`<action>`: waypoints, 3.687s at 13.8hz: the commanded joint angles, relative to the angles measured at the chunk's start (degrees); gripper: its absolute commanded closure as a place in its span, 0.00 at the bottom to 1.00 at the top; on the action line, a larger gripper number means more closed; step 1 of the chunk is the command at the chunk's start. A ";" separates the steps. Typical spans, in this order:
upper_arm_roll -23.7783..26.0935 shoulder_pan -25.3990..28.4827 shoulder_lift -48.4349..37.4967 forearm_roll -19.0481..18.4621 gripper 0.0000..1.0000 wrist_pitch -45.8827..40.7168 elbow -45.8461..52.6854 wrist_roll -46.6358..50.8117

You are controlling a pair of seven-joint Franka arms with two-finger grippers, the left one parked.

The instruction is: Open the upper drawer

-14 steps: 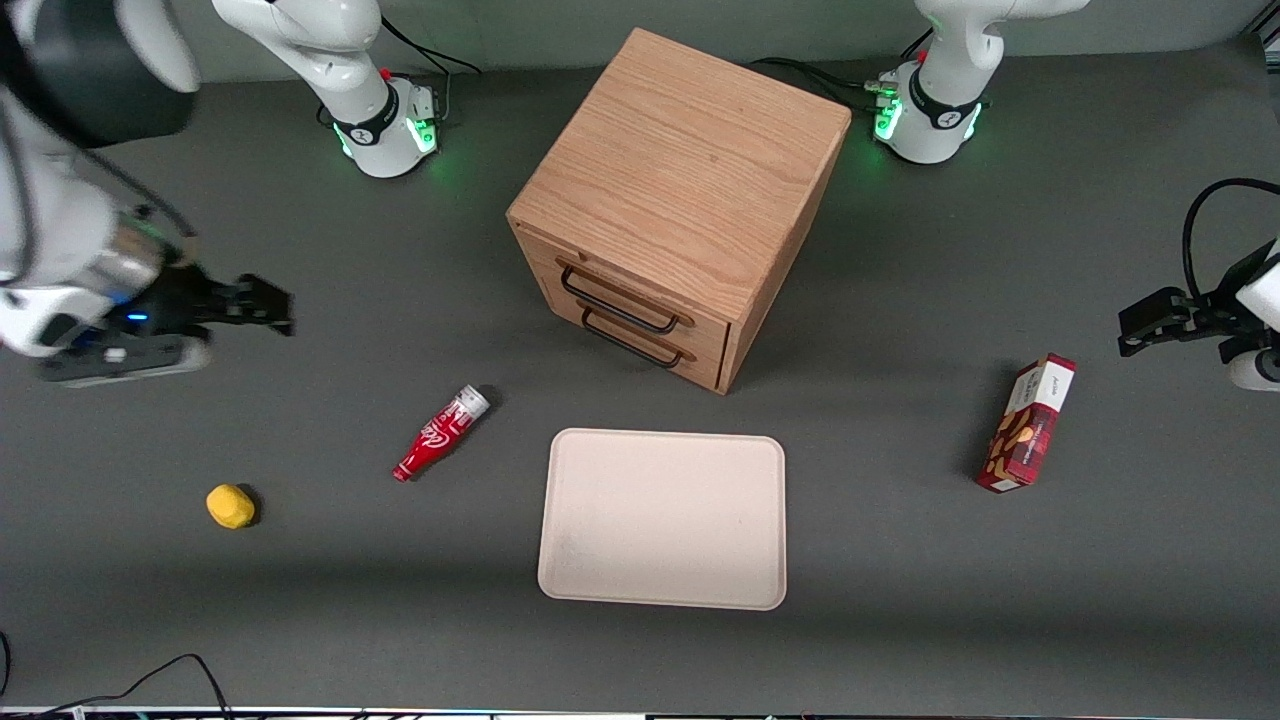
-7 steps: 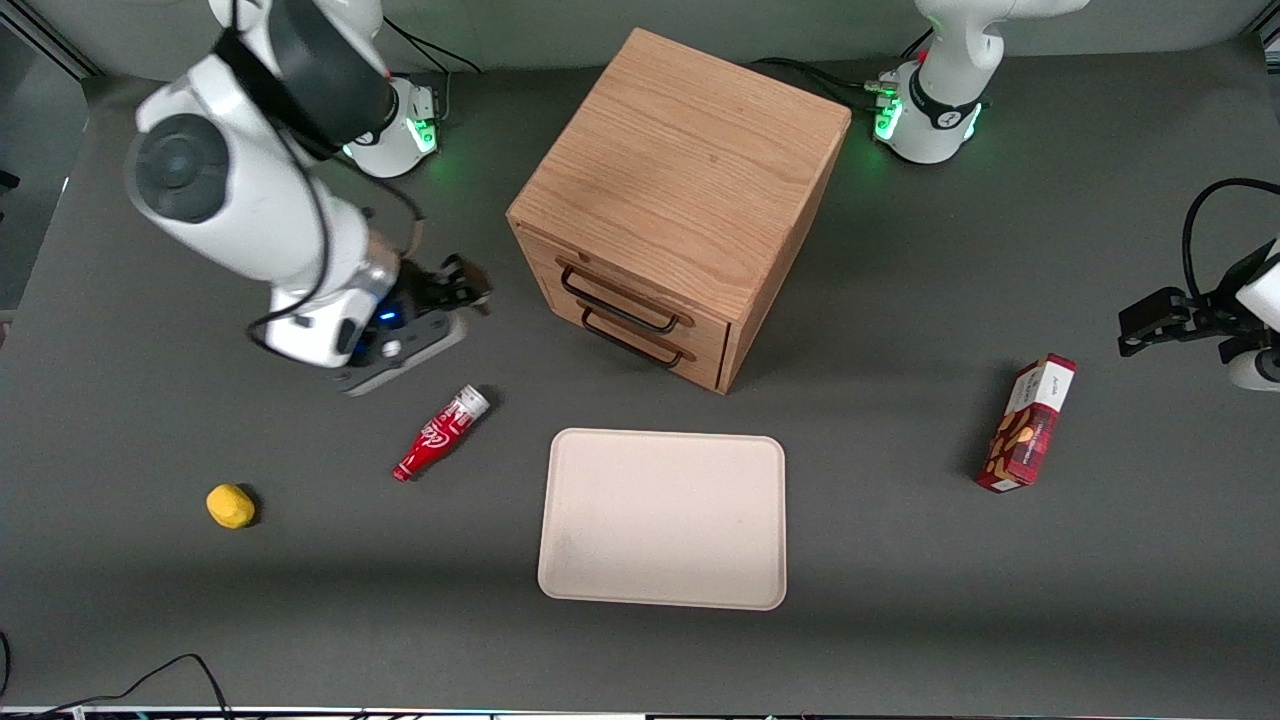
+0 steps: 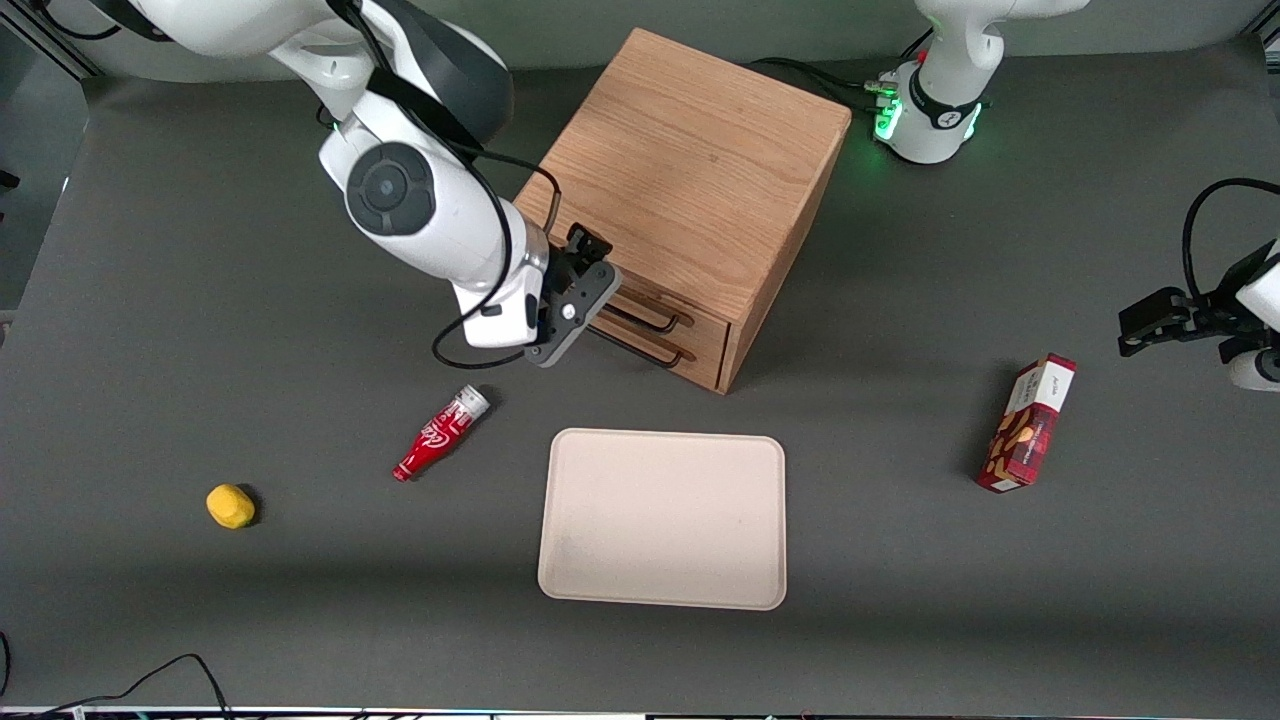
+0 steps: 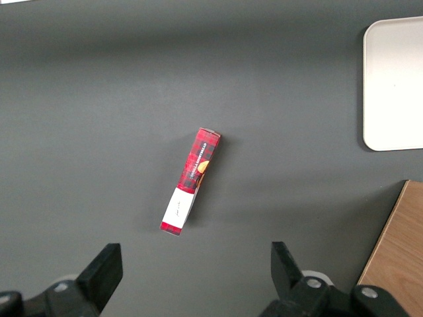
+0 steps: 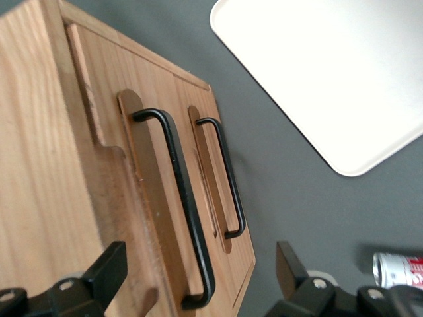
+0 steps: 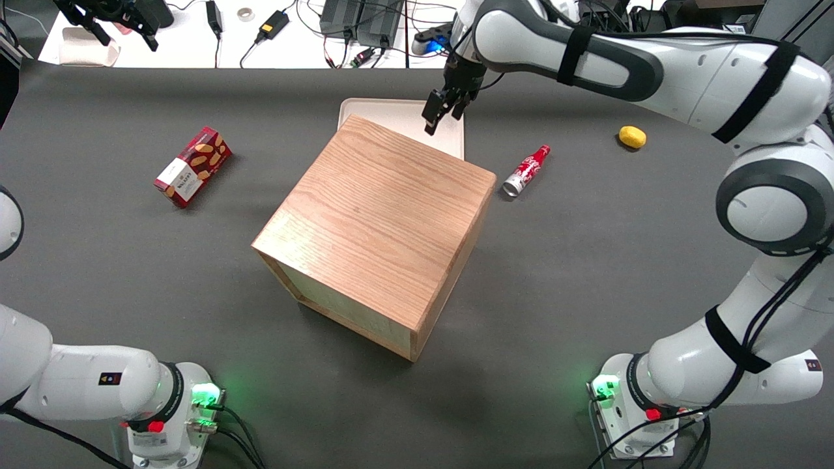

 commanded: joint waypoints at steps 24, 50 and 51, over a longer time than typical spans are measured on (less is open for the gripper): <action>-13.63 1.29 8.51 -9.01 0.00 18.67 3.05 -13.44; -18.74 0.50 8.25 -2.15 0.00 14.67 7.00 -13.44; -18.74 0.50 8.33 -2.32 0.00 13.87 7.27 -13.61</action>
